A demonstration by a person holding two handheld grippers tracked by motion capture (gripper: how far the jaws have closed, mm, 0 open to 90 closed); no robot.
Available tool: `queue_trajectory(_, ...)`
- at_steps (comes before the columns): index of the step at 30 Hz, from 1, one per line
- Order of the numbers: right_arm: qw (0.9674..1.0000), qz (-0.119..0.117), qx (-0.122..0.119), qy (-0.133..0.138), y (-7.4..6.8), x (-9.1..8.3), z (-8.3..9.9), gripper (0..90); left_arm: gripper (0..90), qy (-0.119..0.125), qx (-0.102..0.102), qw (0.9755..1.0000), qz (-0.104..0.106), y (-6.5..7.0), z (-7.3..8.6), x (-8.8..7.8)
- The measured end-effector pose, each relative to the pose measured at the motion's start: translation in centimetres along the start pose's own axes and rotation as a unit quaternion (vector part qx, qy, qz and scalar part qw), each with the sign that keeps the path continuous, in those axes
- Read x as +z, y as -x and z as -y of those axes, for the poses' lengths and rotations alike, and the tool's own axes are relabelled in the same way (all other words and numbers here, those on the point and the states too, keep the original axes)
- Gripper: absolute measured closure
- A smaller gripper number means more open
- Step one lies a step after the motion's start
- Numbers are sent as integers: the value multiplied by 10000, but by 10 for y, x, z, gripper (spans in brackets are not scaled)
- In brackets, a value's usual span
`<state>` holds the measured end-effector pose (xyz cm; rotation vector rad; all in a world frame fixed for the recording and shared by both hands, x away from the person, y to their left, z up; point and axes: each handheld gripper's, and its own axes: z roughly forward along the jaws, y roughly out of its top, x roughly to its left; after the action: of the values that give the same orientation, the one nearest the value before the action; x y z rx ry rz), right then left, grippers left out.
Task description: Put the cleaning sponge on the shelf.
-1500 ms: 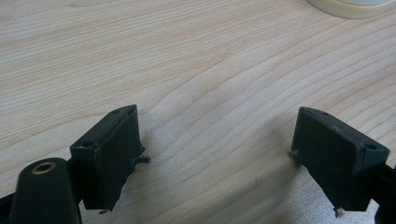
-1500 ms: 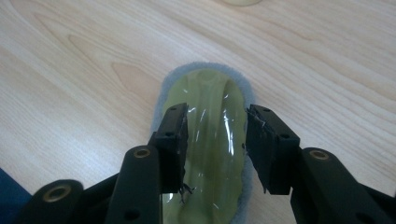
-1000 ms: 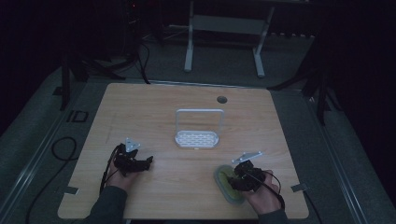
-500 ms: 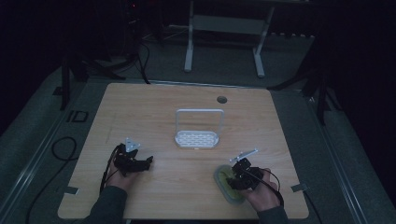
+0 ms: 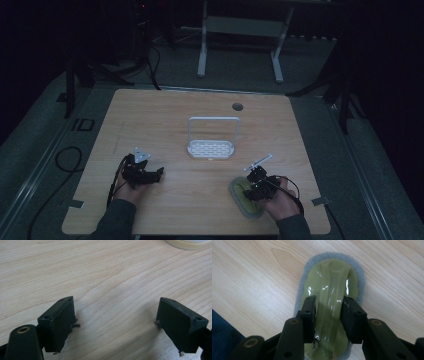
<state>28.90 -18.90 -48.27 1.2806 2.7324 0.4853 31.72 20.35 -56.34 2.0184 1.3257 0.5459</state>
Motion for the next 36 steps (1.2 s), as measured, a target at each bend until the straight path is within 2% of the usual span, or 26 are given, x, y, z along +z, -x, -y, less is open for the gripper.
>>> queue_trajectory(11,9994,-49,-185,-292,-1,1,-6,672,157,0,0,10000,0,0,0,0)
queue_trajectory(20,9972,-3,-482,-567,-3,2,-15,704,157,0,1,10000,1,0,0,0)
queue_trajectory(29,9911,105,-1095,-744,-11,3,-20,711,157,0,3,10000,1,0,0,0)
queue_trajectory(36,9863,129,-1482,-715,-14,2,-22,712,157,0,0,10000,0,0,0,0)
